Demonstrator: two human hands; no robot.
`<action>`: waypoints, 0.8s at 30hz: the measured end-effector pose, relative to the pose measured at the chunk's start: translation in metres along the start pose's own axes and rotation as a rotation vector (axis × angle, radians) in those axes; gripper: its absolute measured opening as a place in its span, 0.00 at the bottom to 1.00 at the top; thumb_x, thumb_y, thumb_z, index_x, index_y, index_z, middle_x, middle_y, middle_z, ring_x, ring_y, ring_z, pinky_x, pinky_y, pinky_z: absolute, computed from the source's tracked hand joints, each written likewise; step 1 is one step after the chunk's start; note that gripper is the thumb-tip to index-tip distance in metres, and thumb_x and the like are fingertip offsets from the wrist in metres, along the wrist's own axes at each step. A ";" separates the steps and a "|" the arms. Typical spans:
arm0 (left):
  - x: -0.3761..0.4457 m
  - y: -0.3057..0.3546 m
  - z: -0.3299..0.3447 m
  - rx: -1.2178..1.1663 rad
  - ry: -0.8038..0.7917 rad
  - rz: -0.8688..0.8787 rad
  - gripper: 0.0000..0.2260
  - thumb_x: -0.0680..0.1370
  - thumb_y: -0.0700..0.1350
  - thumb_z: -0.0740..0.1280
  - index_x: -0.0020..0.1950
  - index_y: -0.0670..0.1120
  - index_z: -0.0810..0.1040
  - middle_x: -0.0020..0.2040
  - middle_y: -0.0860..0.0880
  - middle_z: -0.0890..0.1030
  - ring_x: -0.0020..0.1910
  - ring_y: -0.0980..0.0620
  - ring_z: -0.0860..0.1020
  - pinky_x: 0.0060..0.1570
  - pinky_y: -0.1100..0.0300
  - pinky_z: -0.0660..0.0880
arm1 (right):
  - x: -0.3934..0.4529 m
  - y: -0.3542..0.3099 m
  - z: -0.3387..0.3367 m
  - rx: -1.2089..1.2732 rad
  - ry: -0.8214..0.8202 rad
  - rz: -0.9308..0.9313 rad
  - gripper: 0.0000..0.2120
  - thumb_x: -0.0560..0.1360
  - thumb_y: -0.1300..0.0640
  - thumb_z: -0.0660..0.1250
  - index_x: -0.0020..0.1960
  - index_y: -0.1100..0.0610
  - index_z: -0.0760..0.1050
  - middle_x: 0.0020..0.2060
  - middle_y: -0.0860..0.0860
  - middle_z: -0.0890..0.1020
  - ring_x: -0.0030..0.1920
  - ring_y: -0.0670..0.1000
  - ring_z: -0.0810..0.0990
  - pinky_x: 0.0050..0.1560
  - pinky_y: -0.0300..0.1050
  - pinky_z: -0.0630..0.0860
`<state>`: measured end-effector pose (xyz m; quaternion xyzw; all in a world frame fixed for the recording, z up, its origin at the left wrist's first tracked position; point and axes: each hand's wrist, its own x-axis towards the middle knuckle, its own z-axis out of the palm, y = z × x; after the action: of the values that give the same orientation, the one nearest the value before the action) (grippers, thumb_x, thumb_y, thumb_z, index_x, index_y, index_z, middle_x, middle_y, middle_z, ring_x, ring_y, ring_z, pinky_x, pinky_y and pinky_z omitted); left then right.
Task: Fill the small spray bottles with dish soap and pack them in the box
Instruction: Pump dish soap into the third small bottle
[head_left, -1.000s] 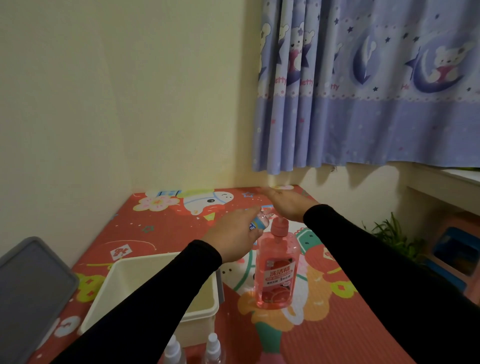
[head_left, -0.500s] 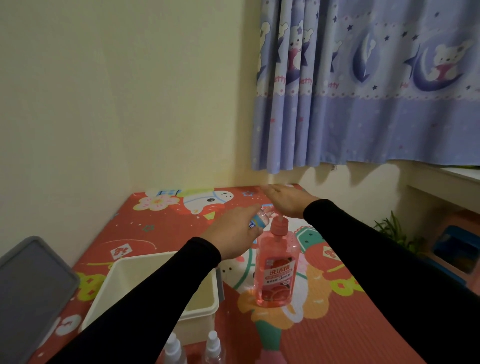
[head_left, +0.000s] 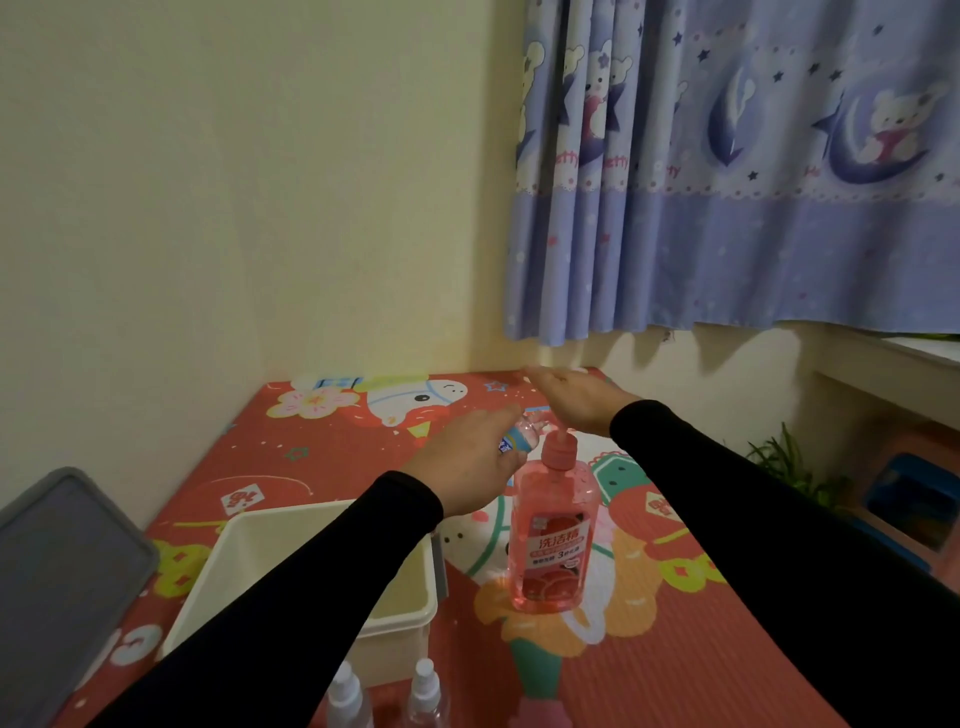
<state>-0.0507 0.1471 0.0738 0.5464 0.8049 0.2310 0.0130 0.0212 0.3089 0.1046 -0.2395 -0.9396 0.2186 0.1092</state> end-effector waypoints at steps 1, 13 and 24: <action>0.000 0.000 0.000 0.005 0.000 0.001 0.25 0.82 0.52 0.59 0.77 0.51 0.58 0.74 0.47 0.67 0.71 0.48 0.66 0.65 0.56 0.65 | 0.001 0.001 0.001 -0.008 -0.004 -0.002 0.28 0.82 0.43 0.42 0.74 0.54 0.65 0.73 0.54 0.67 0.73 0.53 0.64 0.70 0.46 0.58; -0.002 0.000 0.003 0.041 -0.024 -0.001 0.25 0.82 0.52 0.58 0.78 0.50 0.56 0.75 0.47 0.64 0.73 0.47 0.64 0.67 0.56 0.63 | 0.003 0.005 0.009 0.039 -0.040 -0.013 0.27 0.83 0.43 0.42 0.75 0.53 0.64 0.75 0.53 0.65 0.74 0.52 0.63 0.72 0.46 0.56; -0.003 -0.002 0.008 0.062 -0.040 0.003 0.26 0.83 0.51 0.58 0.78 0.49 0.54 0.77 0.47 0.62 0.74 0.48 0.62 0.67 0.56 0.62 | 0.005 0.010 0.021 0.039 -0.083 0.015 0.27 0.83 0.44 0.43 0.74 0.55 0.64 0.74 0.54 0.65 0.74 0.53 0.62 0.72 0.47 0.57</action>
<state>-0.0488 0.1470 0.0648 0.5521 0.8105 0.1952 0.0117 0.0142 0.3124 0.0823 -0.2349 -0.9372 0.2474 0.0730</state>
